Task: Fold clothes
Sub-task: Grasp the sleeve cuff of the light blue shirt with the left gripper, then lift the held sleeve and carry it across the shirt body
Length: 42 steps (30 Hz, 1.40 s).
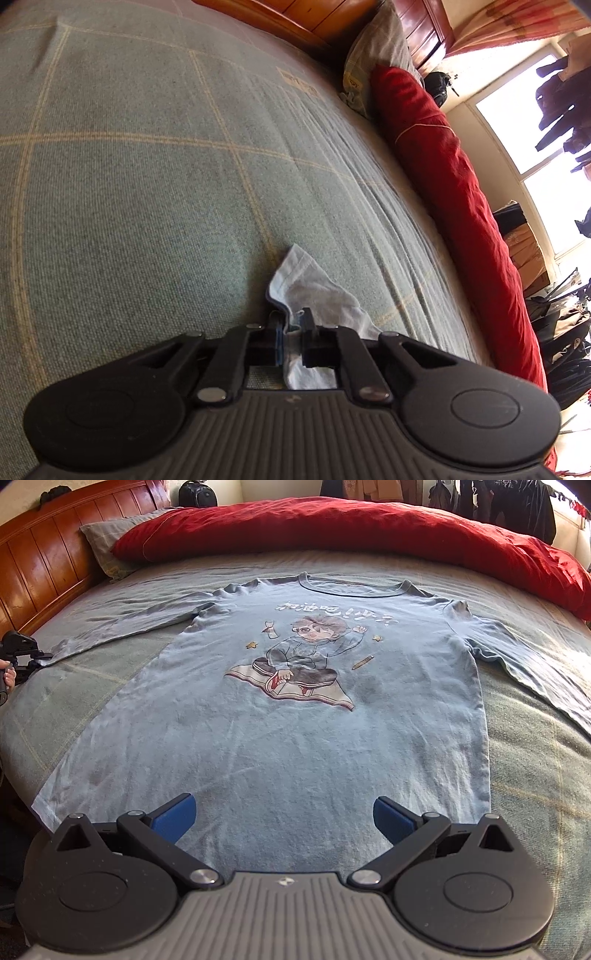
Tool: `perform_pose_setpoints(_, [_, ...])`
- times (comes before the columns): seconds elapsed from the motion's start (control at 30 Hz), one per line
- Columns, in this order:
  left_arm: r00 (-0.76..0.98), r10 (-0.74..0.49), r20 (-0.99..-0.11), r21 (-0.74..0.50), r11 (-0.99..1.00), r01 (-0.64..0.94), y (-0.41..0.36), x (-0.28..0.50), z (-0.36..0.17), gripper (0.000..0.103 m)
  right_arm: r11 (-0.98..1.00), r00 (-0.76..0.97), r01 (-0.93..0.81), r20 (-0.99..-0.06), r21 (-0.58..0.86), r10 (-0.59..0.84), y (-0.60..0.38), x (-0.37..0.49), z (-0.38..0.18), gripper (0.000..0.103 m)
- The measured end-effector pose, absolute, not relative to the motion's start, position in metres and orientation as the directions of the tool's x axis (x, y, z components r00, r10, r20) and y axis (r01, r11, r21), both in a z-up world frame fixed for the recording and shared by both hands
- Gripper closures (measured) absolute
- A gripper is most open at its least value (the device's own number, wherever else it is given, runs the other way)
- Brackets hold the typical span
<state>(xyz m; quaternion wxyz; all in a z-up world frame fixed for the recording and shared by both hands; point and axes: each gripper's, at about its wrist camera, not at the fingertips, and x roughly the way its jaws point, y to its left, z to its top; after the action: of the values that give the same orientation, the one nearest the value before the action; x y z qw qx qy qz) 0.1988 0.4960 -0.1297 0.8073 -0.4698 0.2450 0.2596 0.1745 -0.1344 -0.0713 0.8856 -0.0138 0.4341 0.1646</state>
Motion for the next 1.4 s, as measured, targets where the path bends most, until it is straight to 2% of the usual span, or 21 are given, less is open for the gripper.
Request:
perform_pose_setpoints(0.27, [0.702,0.216,-0.679,-0.508,0.552,-0.661,0.475,0.208,-0.099,0.097,0.946,0.579,-0.298,-0.763,0.131,0.288,-0.140,0.171,-0.068,0.000])
perform_pose_setpoints(0.77, [0.758,0.115,-0.642,-0.432,0.762,-0.482,0.392,0.242,-0.028,0.097,0.936,0.604,-0.310,-0.725,0.169,0.331,-0.155,0.152,-0.055,0.000])
perform_pose_setpoints(0.97, [0.745,0.083,-0.662,-0.309,0.875,-0.372,0.331,0.261,-0.015,0.096,0.925,0.609,-0.338,-0.710,0.173,0.355,-0.155,0.143,-0.050,0.000])
perform_pose_setpoints(1.4, [0.766,-0.029,-0.642,-0.346,0.903,-0.256,0.257,0.289,0.010,0.097,0.926,0.627,-0.323,-0.689,0.194,0.363,-0.176,0.133,-0.046,0.000])
